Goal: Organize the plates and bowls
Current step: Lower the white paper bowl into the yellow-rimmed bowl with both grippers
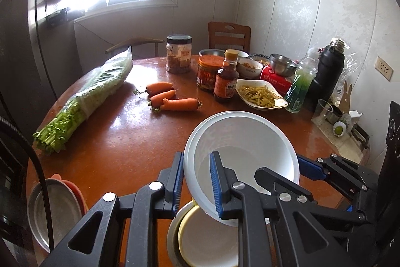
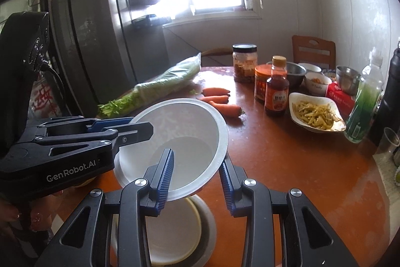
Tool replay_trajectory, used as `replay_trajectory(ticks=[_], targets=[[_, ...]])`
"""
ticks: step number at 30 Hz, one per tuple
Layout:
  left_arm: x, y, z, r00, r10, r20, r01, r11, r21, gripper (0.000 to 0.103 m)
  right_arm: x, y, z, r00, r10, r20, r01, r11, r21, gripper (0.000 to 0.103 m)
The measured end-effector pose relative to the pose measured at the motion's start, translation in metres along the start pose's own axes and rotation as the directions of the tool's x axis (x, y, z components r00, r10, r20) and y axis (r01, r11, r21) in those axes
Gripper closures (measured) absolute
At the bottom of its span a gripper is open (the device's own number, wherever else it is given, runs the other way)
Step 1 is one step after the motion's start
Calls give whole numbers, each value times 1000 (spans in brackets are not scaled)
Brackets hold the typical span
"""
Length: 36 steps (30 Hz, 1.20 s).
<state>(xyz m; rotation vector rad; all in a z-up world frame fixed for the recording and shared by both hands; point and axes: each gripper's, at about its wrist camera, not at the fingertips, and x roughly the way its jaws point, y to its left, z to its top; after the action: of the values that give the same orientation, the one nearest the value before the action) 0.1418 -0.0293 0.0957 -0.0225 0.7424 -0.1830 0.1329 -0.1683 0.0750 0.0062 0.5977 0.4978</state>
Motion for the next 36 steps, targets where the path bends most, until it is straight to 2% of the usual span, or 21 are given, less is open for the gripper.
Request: replay_trajectory(ticks=[17,36], targets=[[-45,-3,-38,999,-4,39,4,1000,0,82,-35,30,-33,1000,5,21,-4,1000,-21,65],[-33,-1,-70,1000,-13,7,13,1000,-8,82,-24,34,-65,1000,-7,-23,7,1000,-15,65]])
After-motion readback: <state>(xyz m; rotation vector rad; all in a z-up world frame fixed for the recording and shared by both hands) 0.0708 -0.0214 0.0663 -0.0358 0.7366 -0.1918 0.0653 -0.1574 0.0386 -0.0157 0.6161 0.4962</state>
